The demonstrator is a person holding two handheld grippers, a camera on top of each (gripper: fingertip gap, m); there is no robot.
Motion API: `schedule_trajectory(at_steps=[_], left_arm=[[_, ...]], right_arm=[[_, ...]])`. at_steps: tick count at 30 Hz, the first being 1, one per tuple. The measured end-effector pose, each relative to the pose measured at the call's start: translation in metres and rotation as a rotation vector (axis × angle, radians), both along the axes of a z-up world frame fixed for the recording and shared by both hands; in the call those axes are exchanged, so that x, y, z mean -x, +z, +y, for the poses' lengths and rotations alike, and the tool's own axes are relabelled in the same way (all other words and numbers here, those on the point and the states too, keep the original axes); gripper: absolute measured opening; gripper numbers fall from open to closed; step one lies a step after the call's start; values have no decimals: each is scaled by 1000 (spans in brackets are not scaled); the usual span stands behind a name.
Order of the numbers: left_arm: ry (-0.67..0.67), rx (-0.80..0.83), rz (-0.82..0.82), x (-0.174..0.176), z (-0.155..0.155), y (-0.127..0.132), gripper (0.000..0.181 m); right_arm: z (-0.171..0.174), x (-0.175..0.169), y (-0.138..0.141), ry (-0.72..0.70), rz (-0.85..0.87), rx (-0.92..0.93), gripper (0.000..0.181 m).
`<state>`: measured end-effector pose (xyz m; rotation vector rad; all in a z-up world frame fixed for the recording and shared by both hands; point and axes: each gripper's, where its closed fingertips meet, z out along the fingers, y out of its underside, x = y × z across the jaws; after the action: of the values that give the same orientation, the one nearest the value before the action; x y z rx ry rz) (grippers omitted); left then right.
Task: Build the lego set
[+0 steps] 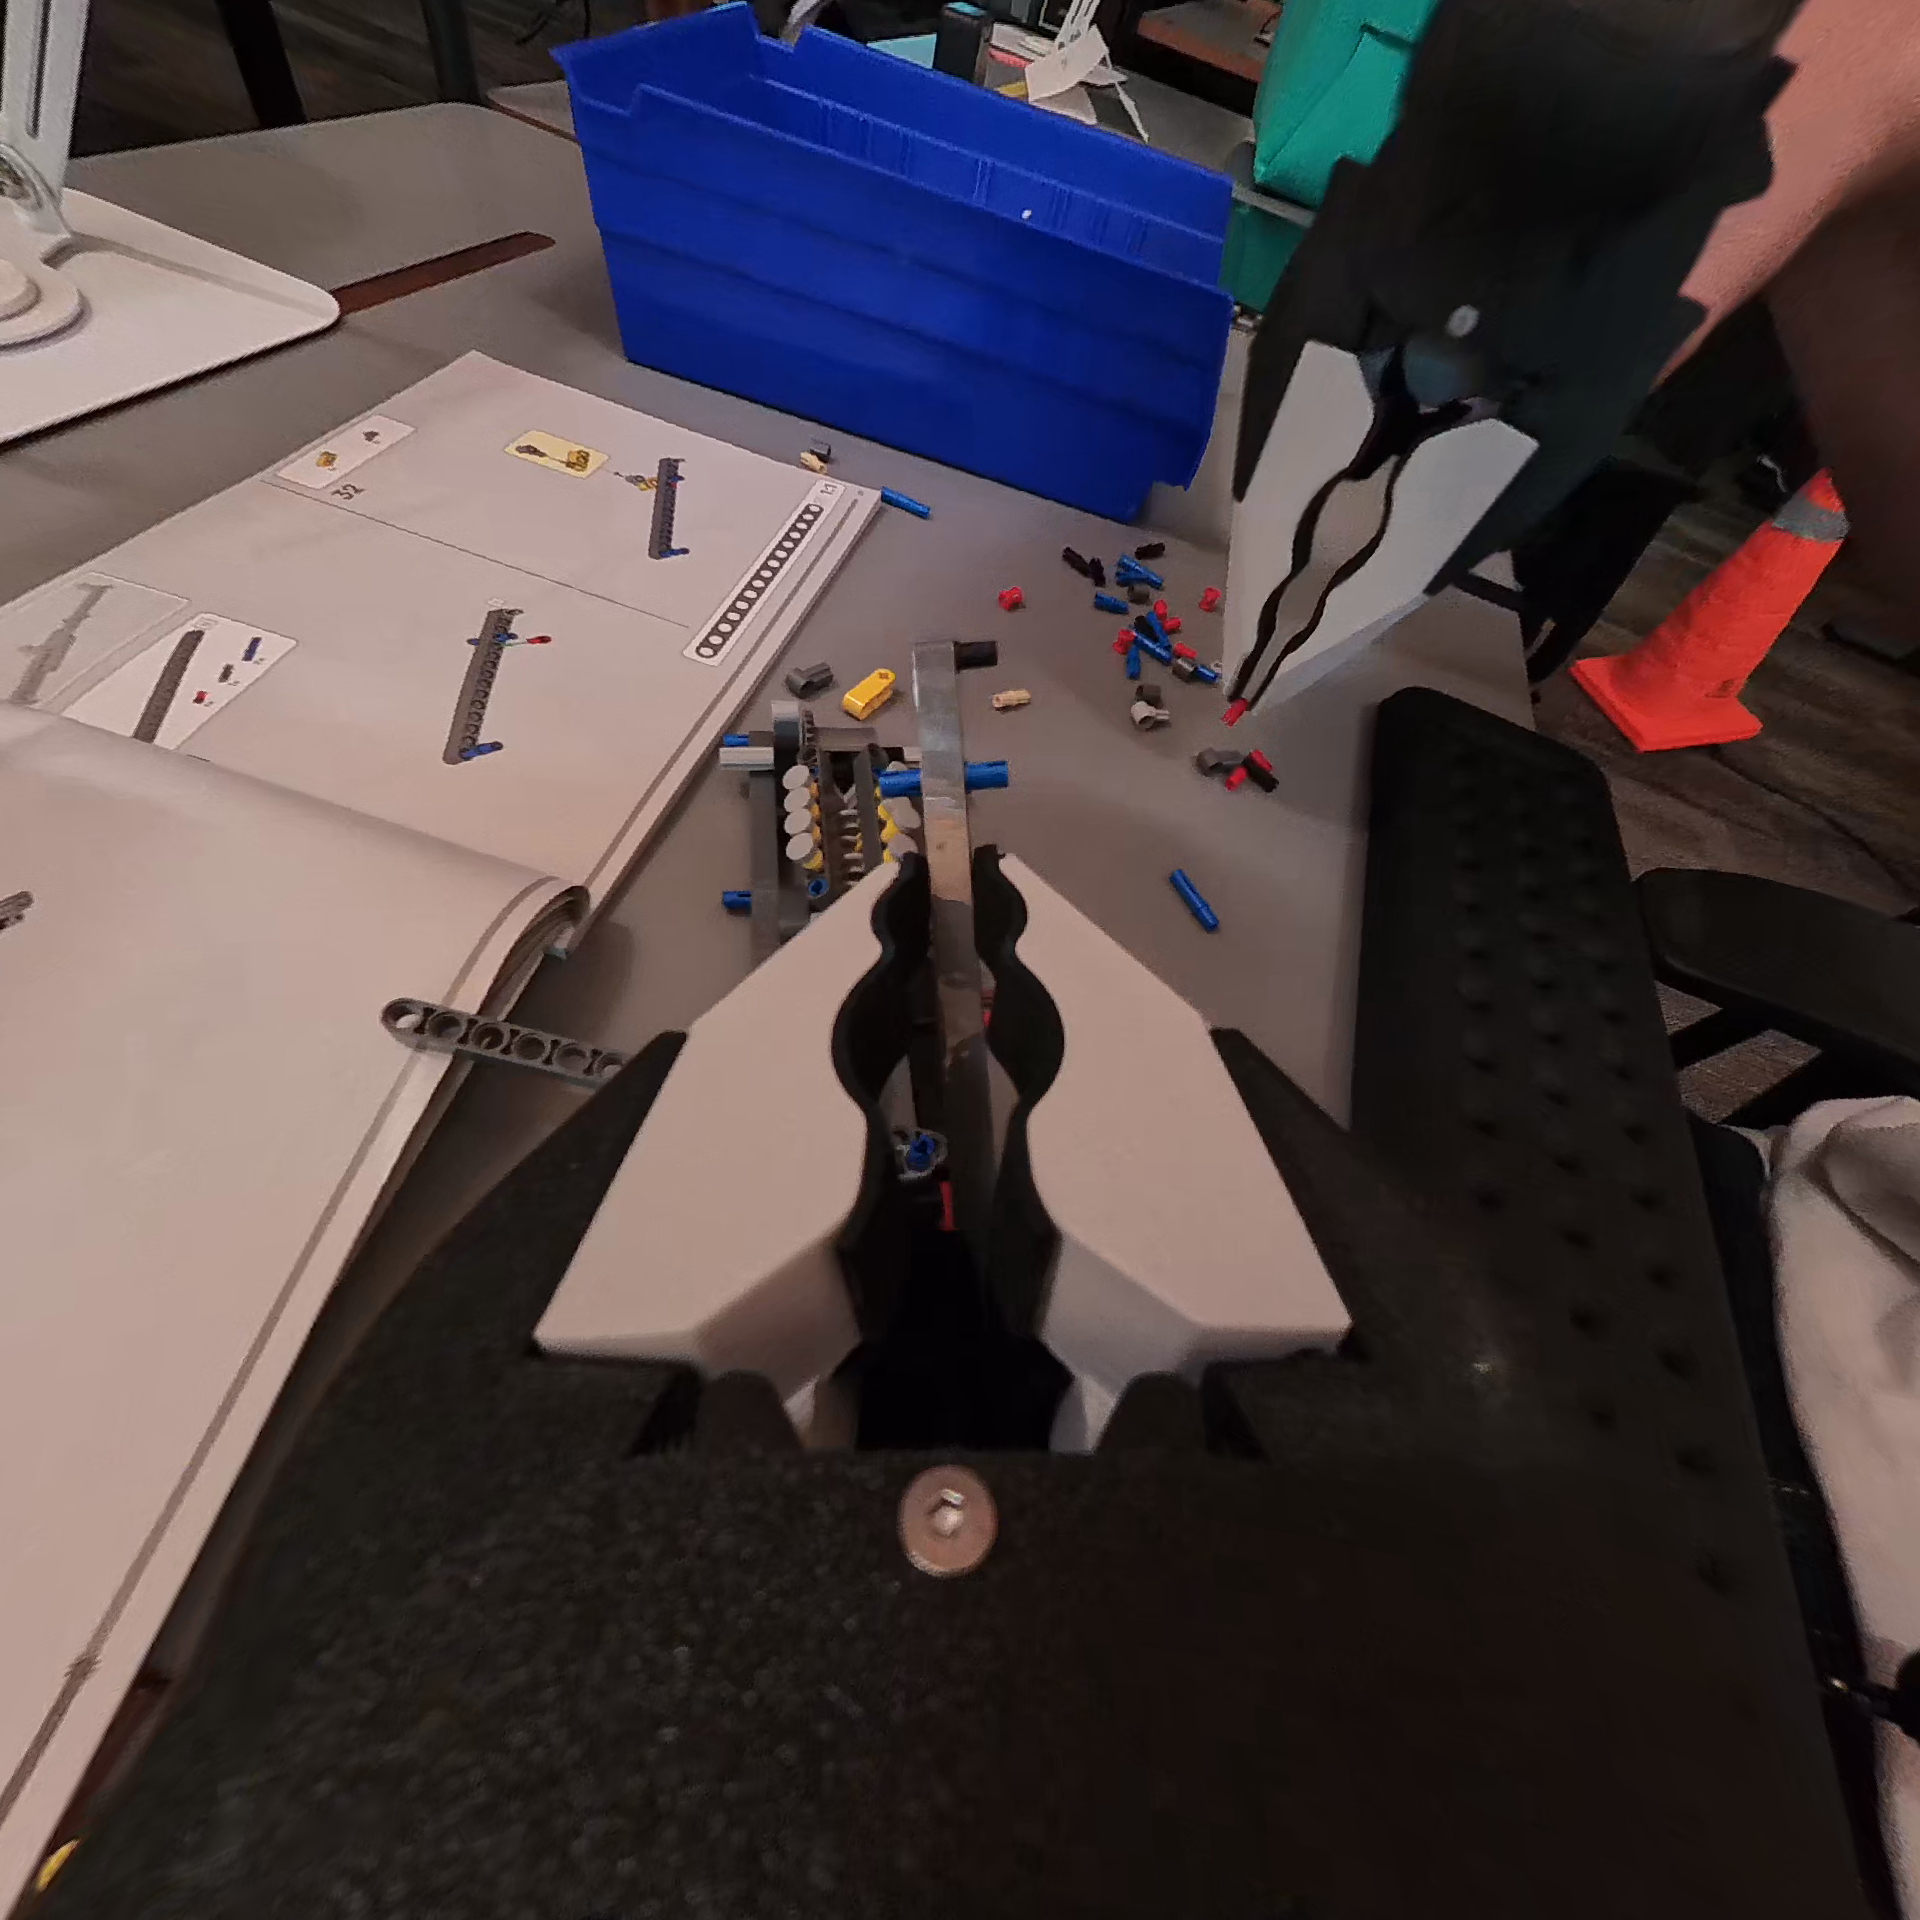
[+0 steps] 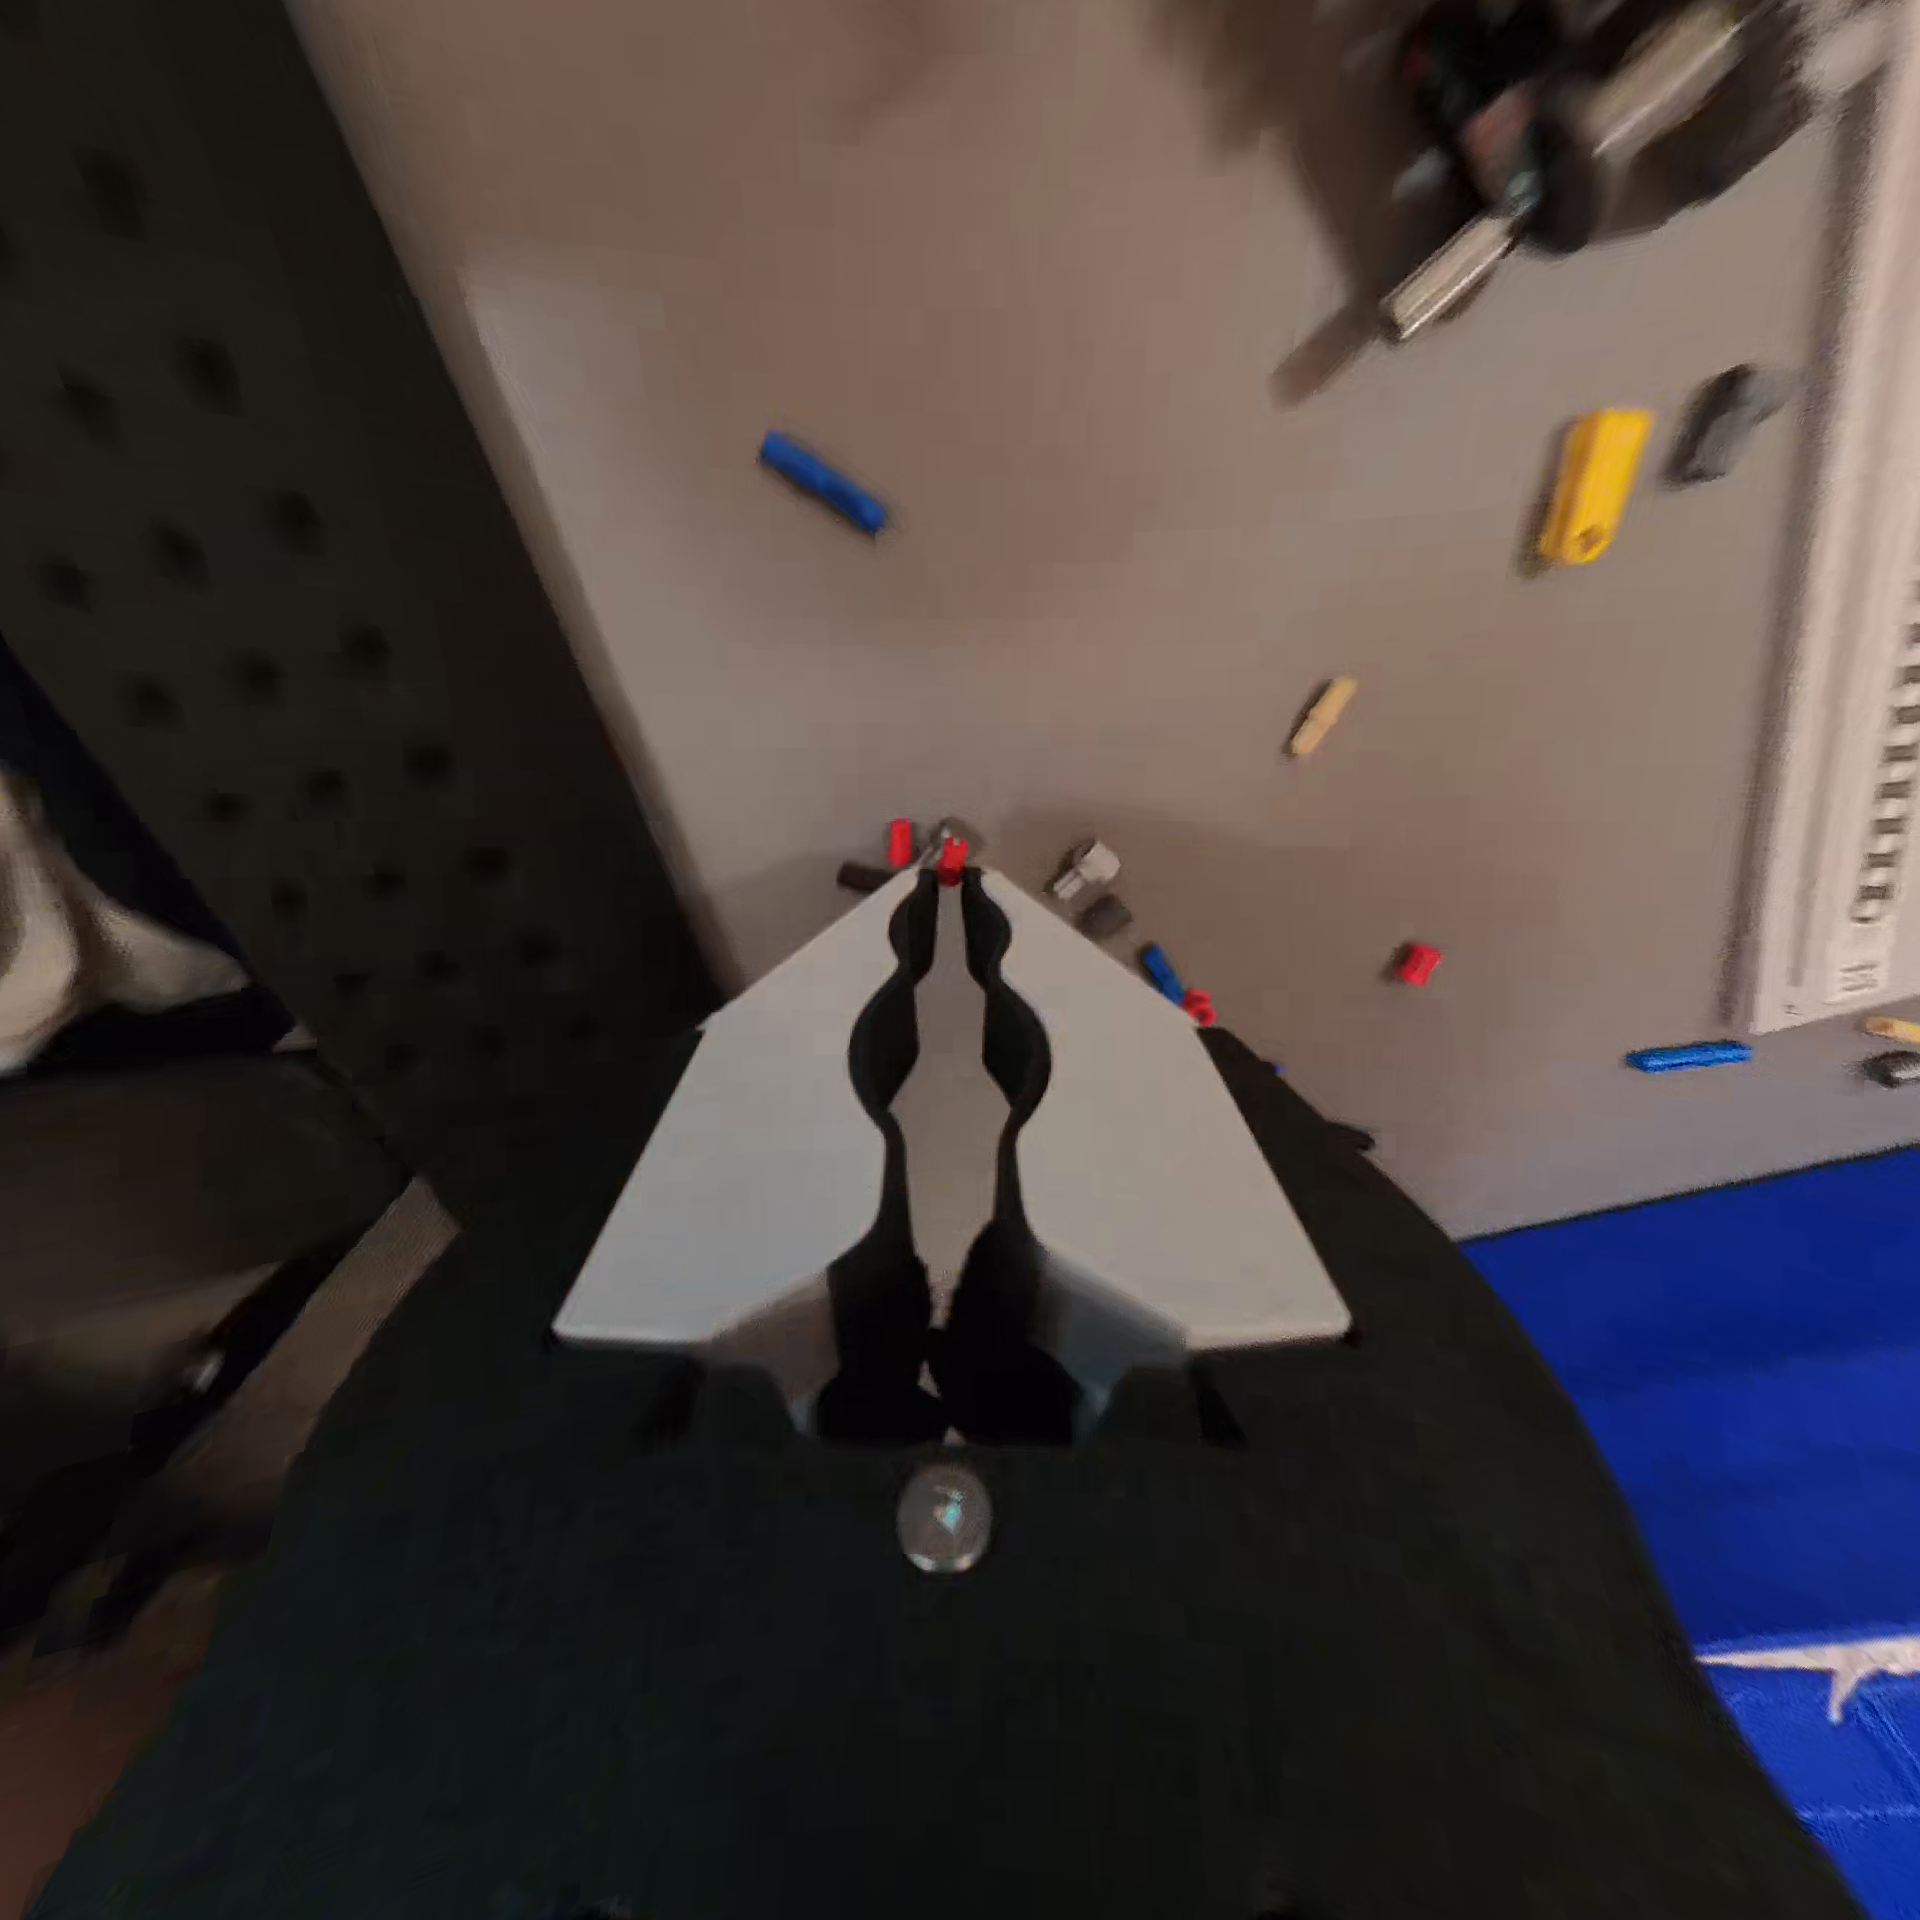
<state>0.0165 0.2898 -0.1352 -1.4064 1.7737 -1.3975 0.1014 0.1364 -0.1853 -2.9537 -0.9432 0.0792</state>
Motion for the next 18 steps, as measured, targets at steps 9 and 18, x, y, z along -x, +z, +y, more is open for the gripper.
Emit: schedule_trajectory(at_steps=[9,18], left_arm=[[30,18,-3,0,11,2,7],[18,1,2,0,9,1,7]], right_arm=[[12,-46,-11,50,-152,248,4],[22,-62,-24,57,-167,259,4]])
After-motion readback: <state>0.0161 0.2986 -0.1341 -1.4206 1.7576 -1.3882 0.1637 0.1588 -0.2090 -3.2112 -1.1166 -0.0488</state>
